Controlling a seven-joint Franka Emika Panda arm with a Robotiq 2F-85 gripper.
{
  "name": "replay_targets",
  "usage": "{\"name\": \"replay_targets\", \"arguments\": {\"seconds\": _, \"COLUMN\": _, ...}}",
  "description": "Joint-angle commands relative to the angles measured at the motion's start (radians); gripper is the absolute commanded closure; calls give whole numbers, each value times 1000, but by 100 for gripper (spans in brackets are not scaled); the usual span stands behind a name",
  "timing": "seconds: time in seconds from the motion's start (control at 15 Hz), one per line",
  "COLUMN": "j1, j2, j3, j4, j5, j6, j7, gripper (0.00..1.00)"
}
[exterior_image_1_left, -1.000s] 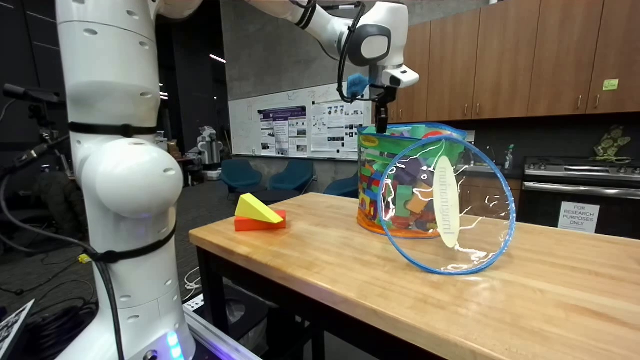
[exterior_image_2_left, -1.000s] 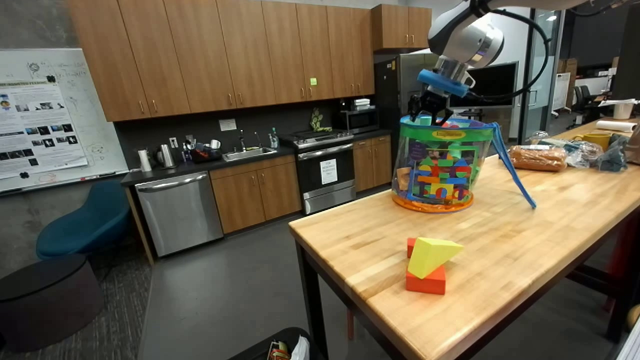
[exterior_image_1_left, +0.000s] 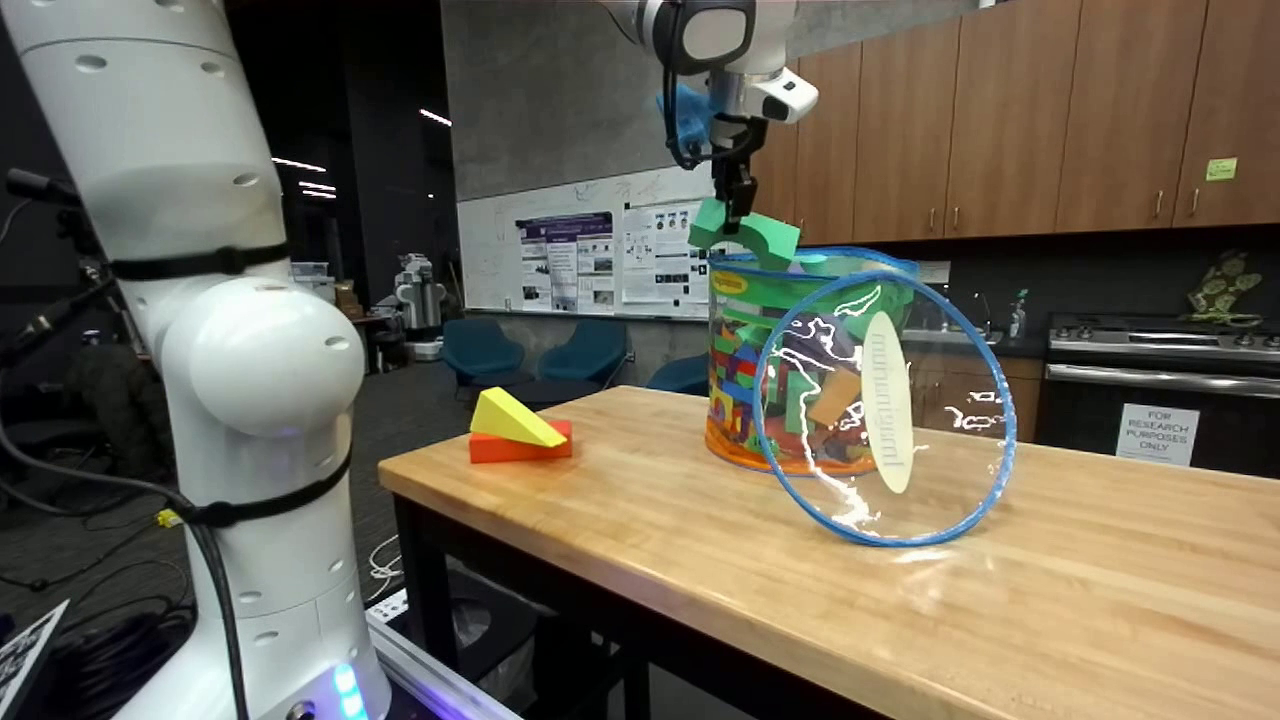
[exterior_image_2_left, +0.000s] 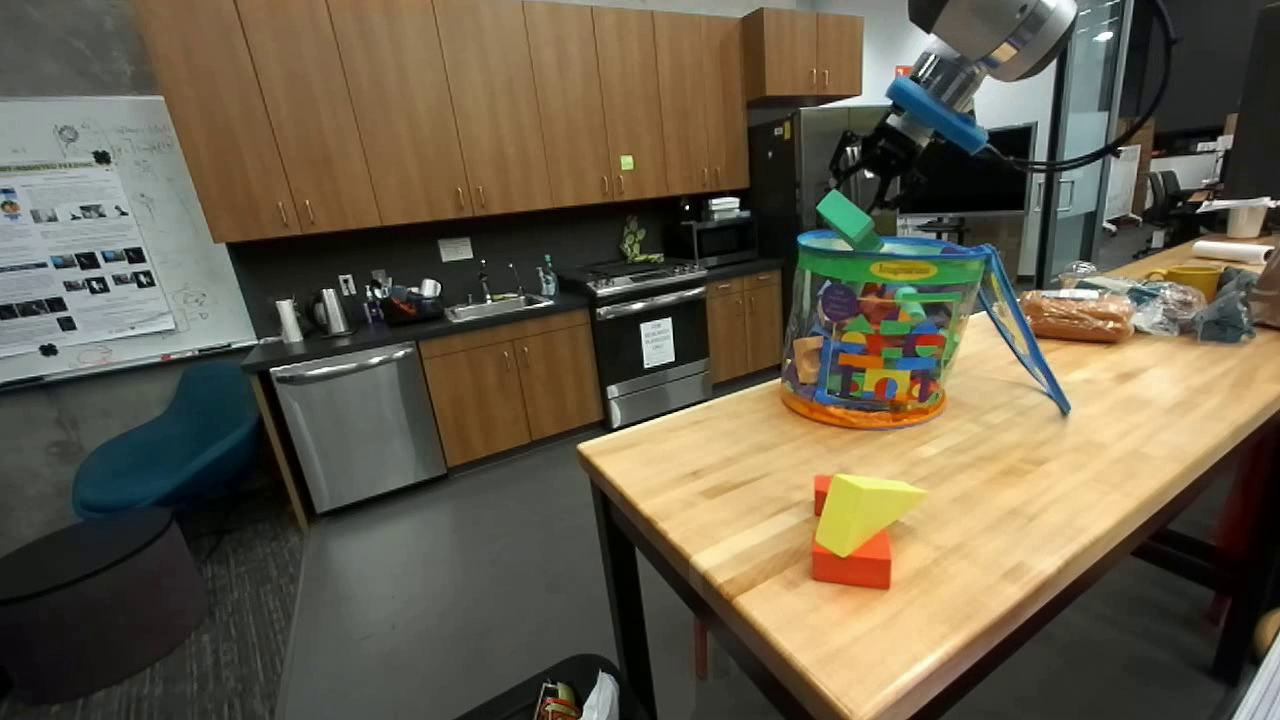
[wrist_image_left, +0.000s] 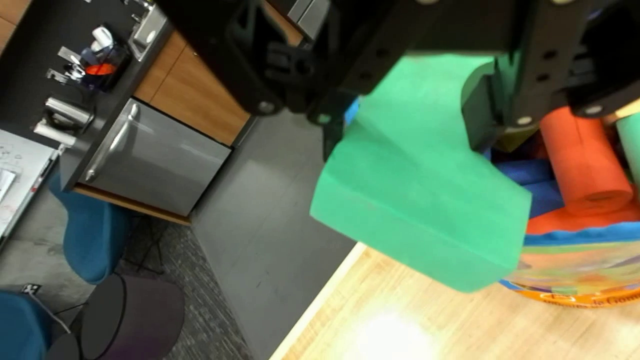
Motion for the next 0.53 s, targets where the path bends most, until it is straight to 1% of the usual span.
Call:
{"name": "replay_targets", "arguments": {"seconds": 0.0, "j1": 20, "j2": -114, "j3": 2, "j4": -87, "j5": 38, "j6": 6, "j7": -70, "gripper": 68}}
{"name": "replay_targets", "arguments": {"seconds": 0.13, "j1": 33, "j2": -160, "j3": 6, "j4": -120, "j5": 47, "j6": 4, "j7": -105, "gripper": 68}}
{"name": "replay_targets", "arguments": {"seconds": 0.47, "j1": 90, "j2": -259, "j3": 19, "j4": -203, "j5": 34, "j6": -74, "j7": -232, "gripper": 68}}
